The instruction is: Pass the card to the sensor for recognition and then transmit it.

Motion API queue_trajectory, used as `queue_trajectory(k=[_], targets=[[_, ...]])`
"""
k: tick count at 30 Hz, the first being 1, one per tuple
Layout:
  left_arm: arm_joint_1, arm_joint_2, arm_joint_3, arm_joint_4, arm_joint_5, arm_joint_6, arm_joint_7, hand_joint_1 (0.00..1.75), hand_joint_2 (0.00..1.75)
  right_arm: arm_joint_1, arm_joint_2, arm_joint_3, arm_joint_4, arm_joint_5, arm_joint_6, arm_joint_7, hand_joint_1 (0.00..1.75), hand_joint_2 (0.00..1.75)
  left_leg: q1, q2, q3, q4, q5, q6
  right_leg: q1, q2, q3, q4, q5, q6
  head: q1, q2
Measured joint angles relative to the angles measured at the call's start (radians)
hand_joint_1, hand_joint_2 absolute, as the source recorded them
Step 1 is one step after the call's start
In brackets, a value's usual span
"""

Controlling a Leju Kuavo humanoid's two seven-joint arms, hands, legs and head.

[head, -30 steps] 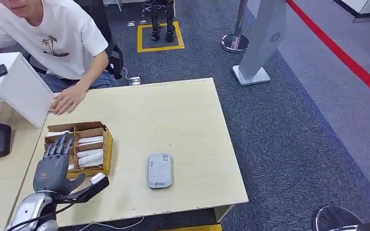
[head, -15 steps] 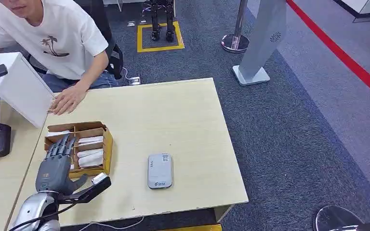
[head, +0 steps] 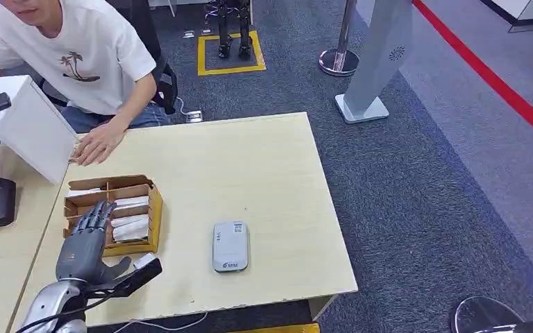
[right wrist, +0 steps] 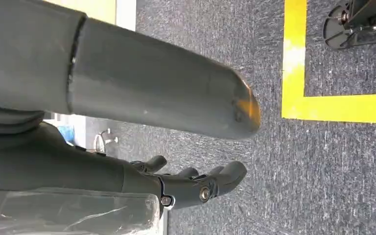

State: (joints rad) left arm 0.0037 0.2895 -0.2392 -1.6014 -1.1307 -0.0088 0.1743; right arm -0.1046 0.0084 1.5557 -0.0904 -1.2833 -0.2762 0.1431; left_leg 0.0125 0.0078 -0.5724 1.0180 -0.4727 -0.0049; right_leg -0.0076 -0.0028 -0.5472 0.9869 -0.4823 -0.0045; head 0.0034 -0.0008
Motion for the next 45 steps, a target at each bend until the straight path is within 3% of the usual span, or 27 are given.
queue_trajectory(k=[45], targets=[[0.018,0.008,0.000,0.005,0.000,-0.001,0.000,0.00,1.75,0.000,0.000,0.000,0.001,0.006,0.000,0.000,0.00,1.75,0.000,0.000,0.000,0.000,0.000,0.000,0.000,0.000,0.000,0.000,0.000,0.000,0.000,0.000]])
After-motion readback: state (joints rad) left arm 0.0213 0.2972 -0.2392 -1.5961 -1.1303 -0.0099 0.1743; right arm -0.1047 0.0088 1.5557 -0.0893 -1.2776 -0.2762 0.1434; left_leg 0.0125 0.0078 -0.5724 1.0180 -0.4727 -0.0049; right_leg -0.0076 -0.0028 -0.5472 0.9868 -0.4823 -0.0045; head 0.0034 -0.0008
